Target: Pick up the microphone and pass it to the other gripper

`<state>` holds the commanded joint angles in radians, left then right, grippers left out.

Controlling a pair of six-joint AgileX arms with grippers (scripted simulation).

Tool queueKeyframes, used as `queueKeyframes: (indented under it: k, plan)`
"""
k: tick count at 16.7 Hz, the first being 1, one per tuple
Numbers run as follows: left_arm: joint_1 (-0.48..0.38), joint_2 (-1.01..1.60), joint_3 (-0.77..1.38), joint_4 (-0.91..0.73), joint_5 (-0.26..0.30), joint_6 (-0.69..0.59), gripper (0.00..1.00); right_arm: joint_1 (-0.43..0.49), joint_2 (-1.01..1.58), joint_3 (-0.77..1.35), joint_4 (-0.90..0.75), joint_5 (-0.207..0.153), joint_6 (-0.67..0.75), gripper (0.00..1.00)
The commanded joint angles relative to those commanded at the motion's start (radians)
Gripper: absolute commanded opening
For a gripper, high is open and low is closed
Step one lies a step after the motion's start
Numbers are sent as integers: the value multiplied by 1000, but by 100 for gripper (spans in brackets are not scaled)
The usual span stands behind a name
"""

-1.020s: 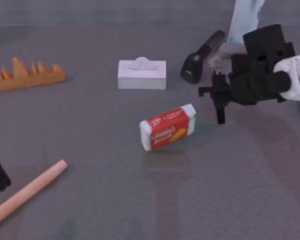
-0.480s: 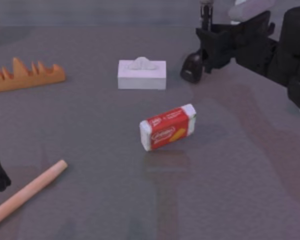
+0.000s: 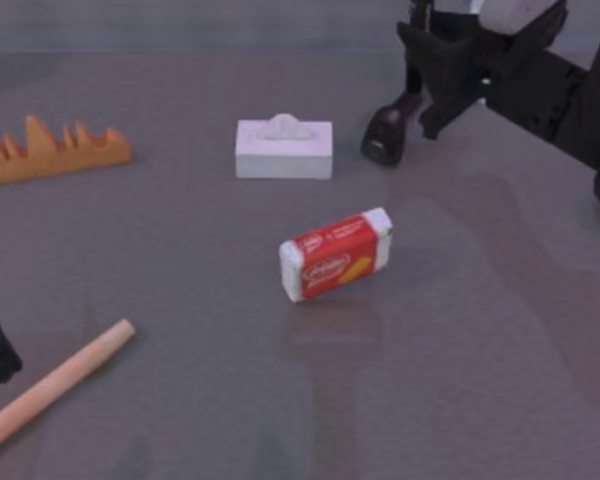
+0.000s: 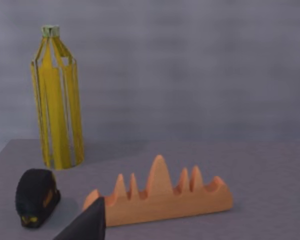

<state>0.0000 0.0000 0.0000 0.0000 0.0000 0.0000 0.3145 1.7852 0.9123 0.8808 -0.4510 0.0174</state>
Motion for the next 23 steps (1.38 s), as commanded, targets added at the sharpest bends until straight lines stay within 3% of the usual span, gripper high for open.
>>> queueKeyframes:
  k: [2, 4, 10, 12, 23]
  plan:
    - [0, 0, 0, 0, 0, 0, 100, 8, 1, 3, -3, 4, 3, 0]
    - [0, 0, 0, 0, 0, 0, 100, 44, -28, -9, -11, 39, 4, 0]
    - [0, 0, 0, 0, 0, 0, 100, 265, -202, -85, -59, 249, 16, 0]
    - [0, 0, 0, 0, 0, 0, 100, 308, -241, -100, -68, 292, 19, 0]
    - [-1, 2, 2, 1, 1, 0, 100, 314, -246, -102, -69, 298, 19, 0]
